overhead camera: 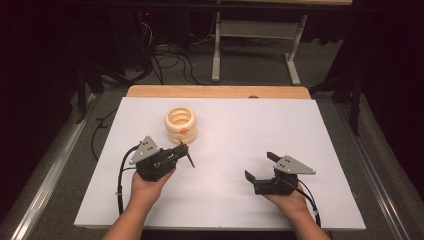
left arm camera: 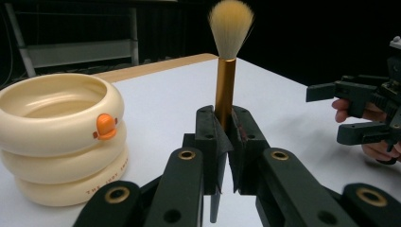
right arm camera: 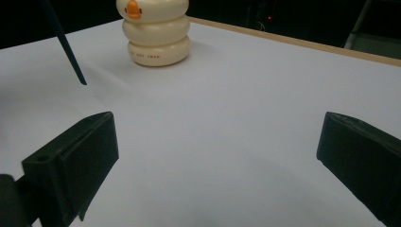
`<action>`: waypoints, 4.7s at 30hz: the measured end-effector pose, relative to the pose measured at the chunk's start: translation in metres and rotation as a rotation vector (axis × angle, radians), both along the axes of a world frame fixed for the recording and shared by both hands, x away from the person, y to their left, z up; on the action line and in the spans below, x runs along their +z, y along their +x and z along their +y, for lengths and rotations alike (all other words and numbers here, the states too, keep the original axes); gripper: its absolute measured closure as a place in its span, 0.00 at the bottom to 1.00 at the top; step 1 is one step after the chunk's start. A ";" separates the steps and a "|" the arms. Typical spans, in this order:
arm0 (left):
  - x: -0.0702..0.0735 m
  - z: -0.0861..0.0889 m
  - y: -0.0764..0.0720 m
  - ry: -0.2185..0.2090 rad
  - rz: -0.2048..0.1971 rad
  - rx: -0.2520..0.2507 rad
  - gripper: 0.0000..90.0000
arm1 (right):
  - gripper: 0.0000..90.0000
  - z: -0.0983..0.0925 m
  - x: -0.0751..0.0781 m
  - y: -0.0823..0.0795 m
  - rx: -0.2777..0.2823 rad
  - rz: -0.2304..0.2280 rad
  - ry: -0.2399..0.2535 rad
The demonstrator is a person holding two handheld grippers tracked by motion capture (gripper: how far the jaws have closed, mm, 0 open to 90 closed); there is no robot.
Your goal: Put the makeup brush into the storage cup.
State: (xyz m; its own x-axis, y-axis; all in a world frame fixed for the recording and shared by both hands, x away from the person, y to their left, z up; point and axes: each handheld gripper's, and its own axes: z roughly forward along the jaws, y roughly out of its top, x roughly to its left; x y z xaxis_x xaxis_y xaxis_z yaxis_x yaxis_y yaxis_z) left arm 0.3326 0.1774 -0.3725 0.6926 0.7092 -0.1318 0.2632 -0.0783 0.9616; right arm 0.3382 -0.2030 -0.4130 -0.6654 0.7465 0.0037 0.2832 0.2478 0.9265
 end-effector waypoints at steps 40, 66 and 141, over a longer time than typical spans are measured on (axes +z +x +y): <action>-0.001 0.039 0.004 -0.009 0.016 0.121 0.92 | 0.01 -0.043 -0.001 -0.005 -0.076 -0.014 0.010; 0.018 0.038 0.012 -0.034 0.039 0.186 0.93 | 0.01 -0.048 -0.007 0.001 -0.078 -0.006 0.009; 0.076 0.023 0.082 0.002 -0.029 0.342 0.93 | 0.01 -0.044 -0.001 -0.008 -0.079 -0.045 -0.012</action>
